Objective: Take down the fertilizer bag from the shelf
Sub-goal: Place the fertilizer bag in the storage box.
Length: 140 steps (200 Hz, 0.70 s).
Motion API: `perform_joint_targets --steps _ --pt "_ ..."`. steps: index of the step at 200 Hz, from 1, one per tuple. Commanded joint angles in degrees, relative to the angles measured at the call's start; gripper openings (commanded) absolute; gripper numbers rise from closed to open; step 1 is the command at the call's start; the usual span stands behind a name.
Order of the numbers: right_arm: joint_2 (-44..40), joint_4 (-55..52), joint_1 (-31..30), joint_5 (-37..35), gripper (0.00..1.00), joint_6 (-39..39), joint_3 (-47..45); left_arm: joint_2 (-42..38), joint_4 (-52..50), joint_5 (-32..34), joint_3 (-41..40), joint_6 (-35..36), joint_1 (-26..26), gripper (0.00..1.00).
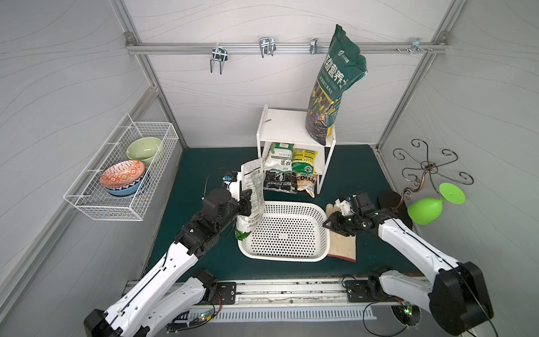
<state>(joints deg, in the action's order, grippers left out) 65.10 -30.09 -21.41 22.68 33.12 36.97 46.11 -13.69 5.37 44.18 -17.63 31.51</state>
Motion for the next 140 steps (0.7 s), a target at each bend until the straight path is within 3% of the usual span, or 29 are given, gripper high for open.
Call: perform_joint_targets --steps 1,25,65,93,140 --pt "1.6 4.0 -0.6 -0.8 0.41 2.1 -0.1 -2.4 25.9 1.0 3.3 -0.7 0.0 0.0" --pt "2.2 5.5 -1.6 -2.5 0.31 4.7 -0.2 -1.7 29.5 1.5 1.0 0.2 0.0 0.0" --pt "2.3 8.4 -5.0 -5.8 0.26 10.3 -1.6 -0.4 39.9 3.6 -3.9 2.7 0.0 0.0" --pt "0.3 10.1 -6.9 -8.8 0.22 15.1 -3.5 -1.3 43.2 3.9 -10.0 0.6 0.0 0.0" --pt "-1.7 11.0 -9.4 -12.9 0.21 18.9 -4.6 -10.1 39.6 9.9 -22.0 1.3 0.0 0.0"
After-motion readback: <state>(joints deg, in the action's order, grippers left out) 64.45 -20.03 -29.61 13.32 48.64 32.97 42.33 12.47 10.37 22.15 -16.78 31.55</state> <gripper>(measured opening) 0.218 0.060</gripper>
